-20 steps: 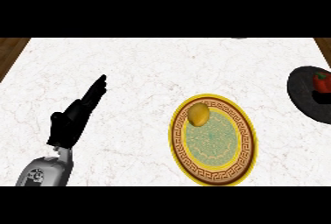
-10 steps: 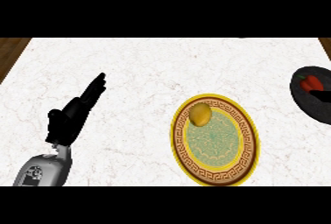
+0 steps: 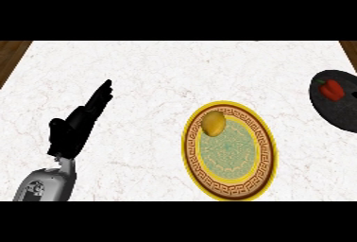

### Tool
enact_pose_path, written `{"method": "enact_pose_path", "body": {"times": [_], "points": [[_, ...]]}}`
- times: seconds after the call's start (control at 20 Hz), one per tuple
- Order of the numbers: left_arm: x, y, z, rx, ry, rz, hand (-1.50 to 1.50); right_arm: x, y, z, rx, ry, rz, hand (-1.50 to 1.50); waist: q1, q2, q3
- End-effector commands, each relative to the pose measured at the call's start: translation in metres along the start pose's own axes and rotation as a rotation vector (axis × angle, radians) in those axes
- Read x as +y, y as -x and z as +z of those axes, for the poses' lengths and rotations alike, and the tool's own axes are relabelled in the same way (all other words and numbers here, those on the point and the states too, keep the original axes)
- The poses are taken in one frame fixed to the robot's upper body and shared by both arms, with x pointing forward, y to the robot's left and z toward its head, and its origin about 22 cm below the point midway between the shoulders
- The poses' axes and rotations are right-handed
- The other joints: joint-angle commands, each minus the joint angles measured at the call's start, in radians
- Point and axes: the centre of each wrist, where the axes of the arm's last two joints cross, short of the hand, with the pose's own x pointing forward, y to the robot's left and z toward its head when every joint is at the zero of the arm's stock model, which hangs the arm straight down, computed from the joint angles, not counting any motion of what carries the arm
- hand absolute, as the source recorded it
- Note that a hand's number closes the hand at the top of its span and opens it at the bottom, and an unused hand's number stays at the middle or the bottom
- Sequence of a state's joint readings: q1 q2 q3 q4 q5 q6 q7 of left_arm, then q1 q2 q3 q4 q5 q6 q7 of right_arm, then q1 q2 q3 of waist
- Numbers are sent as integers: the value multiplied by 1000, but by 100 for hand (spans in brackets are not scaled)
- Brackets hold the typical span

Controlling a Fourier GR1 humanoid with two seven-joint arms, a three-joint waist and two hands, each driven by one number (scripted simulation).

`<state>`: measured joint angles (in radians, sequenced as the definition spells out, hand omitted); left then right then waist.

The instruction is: Pick the bell pepper from the plate and place it in the pan

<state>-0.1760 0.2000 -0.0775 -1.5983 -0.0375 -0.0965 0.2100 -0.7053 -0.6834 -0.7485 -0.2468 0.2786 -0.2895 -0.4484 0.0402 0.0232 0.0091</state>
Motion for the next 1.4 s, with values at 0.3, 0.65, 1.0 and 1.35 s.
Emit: {"method": "enact_pose_path", "body": {"times": [0.3, 0.65, 1.0, 1.35], "points": [[5, 8, 5, 24, -18, -7, 0, -66, 77, 39, -124, -58, -171, -150, -27, -14, -4], [5, 10, 14, 11, -28, -11, 0, -53, 88, 52, -171, -95, -196, -150, -25, -19, -7], [26, 2, 21, 27, -27, -11, 0, -55, 121, 87, -178, -110, -230, -150, -36, -24, -9], [10, 10, 2, 29, -28, 12, 0, -59, 140, 110, -176, -70, -189, -150, -37, -22, -8]]}}
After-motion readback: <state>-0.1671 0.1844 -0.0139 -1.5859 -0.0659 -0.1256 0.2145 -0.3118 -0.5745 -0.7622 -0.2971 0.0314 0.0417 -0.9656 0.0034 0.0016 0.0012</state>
